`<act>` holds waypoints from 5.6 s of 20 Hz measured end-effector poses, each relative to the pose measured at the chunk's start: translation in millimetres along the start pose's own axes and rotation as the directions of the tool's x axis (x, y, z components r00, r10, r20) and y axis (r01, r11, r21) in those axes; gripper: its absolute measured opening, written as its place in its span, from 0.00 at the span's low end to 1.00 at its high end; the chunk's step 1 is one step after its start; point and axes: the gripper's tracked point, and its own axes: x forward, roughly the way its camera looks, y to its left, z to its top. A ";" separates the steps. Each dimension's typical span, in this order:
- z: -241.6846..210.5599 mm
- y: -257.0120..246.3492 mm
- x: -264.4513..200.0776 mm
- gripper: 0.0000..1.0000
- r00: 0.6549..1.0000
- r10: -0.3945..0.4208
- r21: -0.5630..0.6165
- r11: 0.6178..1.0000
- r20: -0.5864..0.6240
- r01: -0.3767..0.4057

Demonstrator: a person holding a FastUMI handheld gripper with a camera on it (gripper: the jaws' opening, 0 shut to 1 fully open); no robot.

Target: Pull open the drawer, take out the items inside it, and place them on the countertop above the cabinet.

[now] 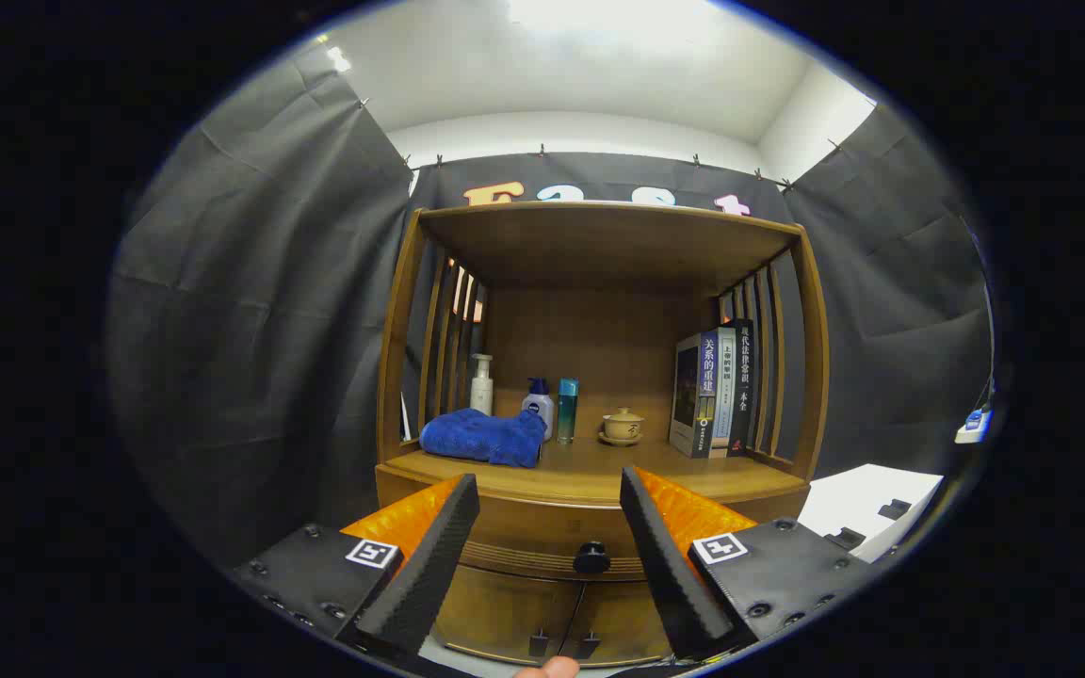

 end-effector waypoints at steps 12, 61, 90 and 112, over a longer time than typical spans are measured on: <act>-1.3 -0.7 -1.5 0.98 1.000 0.000 0.001 1.000 -0.001 0.000; -184.9 -58.9 120.9 0.70 0.971 -0.100 0.120 0.984 -0.218 0.128; -174.6 -38.2 15.5 0.39 0.920 -0.133 0.027 0.988 -0.368 0.154; -173.6 -21.9 -60.3 0.39 0.863 -0.172 0.029 0.977 -0.475 0.210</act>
